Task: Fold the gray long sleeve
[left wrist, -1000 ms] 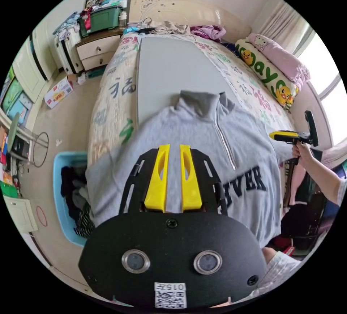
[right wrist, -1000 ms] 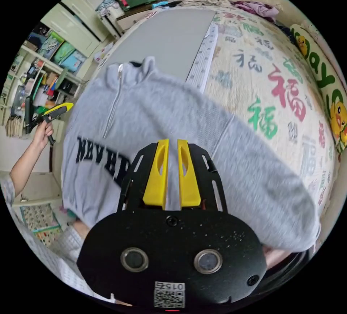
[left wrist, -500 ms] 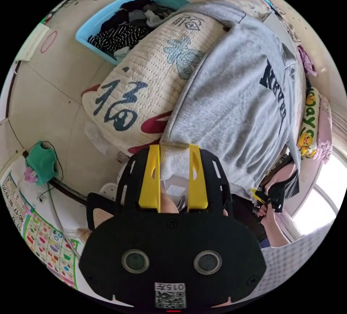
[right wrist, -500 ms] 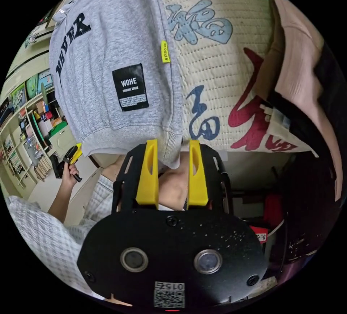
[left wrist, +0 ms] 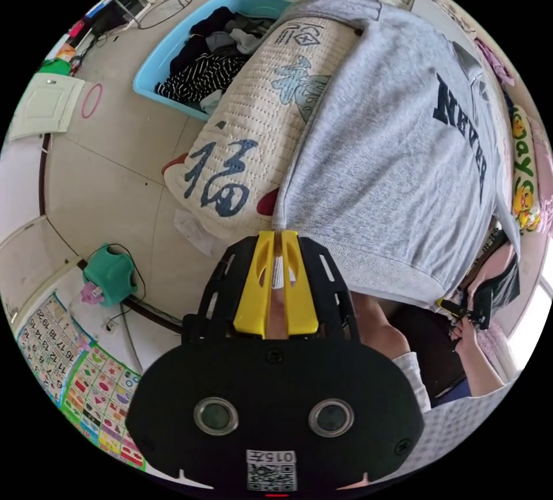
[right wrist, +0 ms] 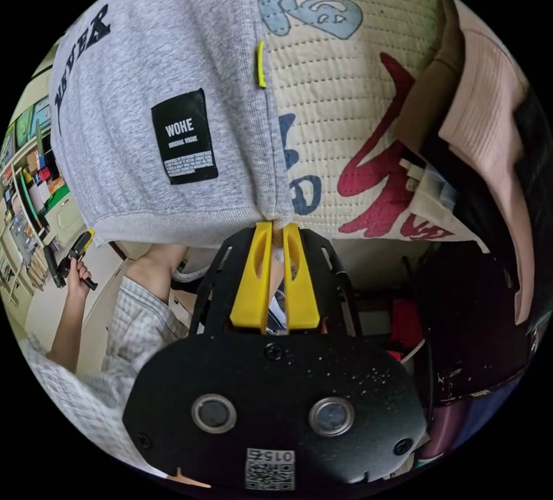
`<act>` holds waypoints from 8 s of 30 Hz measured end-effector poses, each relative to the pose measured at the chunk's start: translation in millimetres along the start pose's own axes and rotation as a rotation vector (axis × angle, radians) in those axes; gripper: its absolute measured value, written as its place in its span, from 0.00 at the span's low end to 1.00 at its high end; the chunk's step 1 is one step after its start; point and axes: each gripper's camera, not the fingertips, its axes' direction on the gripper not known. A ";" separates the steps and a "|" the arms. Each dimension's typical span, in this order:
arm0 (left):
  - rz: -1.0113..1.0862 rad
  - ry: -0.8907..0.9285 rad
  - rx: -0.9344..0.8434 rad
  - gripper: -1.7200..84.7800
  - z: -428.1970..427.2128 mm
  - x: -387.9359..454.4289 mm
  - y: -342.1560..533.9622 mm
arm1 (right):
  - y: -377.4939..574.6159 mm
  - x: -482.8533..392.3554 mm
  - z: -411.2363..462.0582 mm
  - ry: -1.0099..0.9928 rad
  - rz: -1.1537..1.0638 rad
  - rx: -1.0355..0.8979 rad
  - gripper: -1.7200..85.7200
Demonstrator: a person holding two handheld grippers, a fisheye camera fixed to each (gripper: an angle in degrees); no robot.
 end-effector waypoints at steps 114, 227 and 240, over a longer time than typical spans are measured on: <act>0.296 0.432 0.032 0.12 -10.3 135.0 -166.0 | 92.4 -63.0 -159.1 -0.599 -0.060 0.580 0.08; 0.169 0.571 -0.149 0.11 114.2 -302.7 -172.6 | -34.6 -8.2 423.0 -0.246 -0.741 0.001 0.09; -0.671 1.246 0.185 0.17 207.7 -440.7 -314.3 | -174.7 -139.5 411.4 0.014 -0.760 0.360 0.10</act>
